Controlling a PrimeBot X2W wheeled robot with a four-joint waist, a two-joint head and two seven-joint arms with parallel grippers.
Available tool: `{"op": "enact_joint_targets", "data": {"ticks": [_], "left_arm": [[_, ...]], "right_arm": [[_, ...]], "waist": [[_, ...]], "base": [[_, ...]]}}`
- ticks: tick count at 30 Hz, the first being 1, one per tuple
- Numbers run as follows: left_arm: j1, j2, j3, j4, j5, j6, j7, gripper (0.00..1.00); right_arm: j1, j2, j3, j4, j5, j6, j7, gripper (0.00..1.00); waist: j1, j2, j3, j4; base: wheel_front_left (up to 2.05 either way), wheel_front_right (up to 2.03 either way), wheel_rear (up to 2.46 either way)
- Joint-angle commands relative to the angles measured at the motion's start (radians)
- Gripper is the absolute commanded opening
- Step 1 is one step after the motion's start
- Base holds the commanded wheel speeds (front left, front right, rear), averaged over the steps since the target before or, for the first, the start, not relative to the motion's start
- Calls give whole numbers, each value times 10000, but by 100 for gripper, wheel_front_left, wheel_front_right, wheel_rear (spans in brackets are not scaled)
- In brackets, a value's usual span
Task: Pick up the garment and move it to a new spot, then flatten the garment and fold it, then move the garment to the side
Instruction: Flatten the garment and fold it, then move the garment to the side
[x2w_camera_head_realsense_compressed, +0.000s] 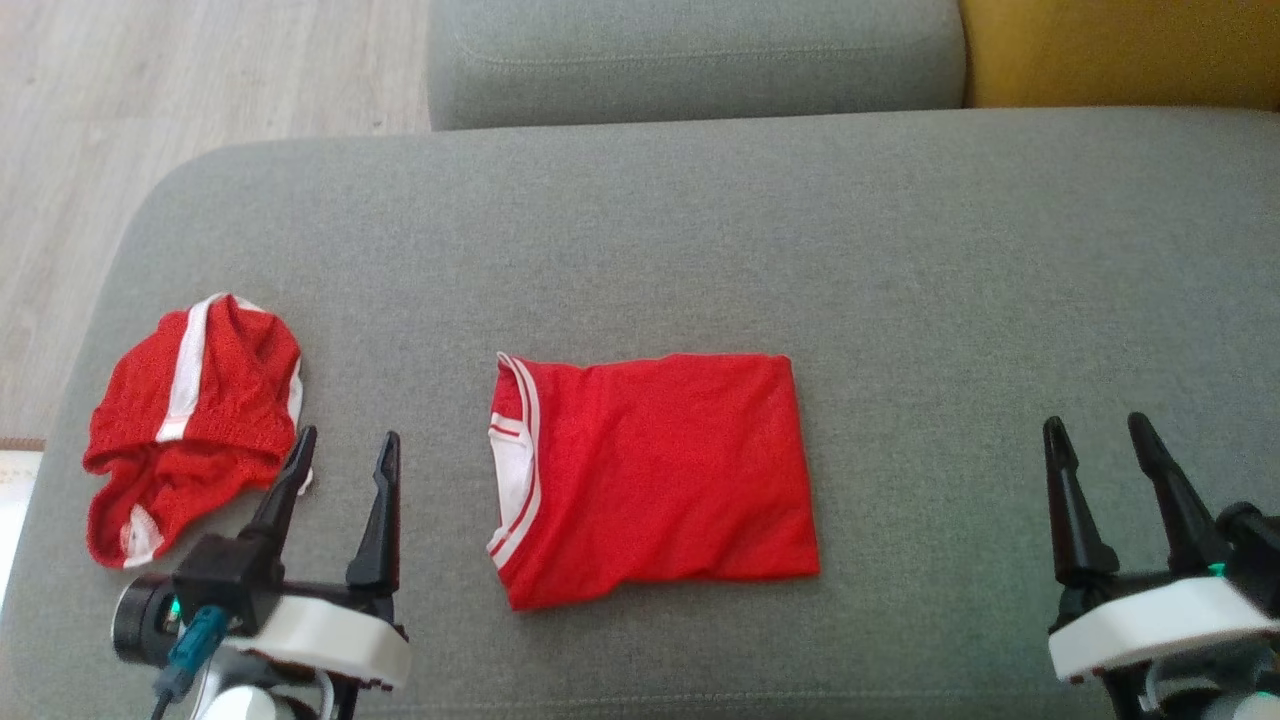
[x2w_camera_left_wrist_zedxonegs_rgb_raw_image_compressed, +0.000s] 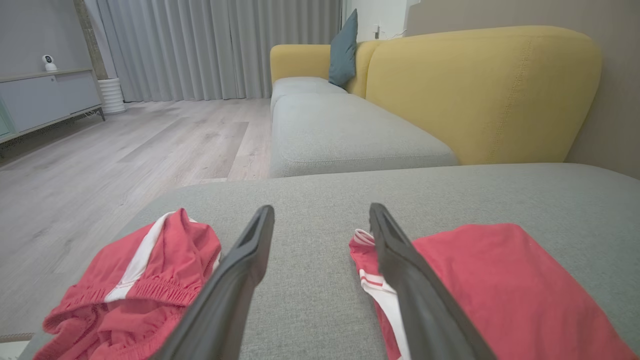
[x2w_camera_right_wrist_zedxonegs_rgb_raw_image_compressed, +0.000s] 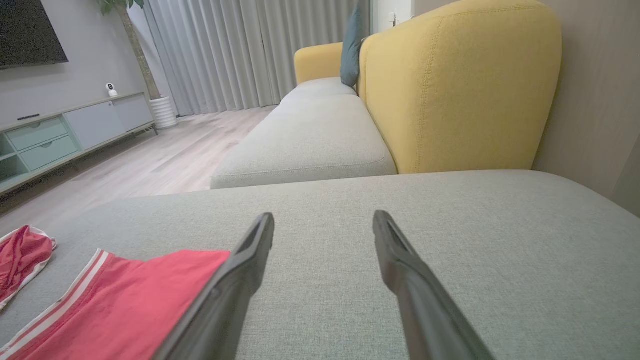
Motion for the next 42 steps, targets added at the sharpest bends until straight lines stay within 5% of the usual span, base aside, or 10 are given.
{"op": "enact_joint_targets", "data": {"ticks": [1, 31, 42], "left_arm": [[-303, 197, 357, -291, -38, 70, 11, 100], [-238, 309, 270, -413, -213, 293, 96, 100], [-990, 165, 6, -406, -99, 134, -40, 100]], "right_arm": [[-118, -39, 162, -491, -101, 37, 79, 100], [-15, 59, 109, -614, -154, 37, 439, 100], [-381, 18, 284, 206, -74, 37, 758, 100]], "waist": [[1, -1, -82, 7], [1, -1, -124, -23], [1, -1, 372, 857]], "base": [[0, 0, 0], [0, 0, 0], [0, 0, 0]]}}
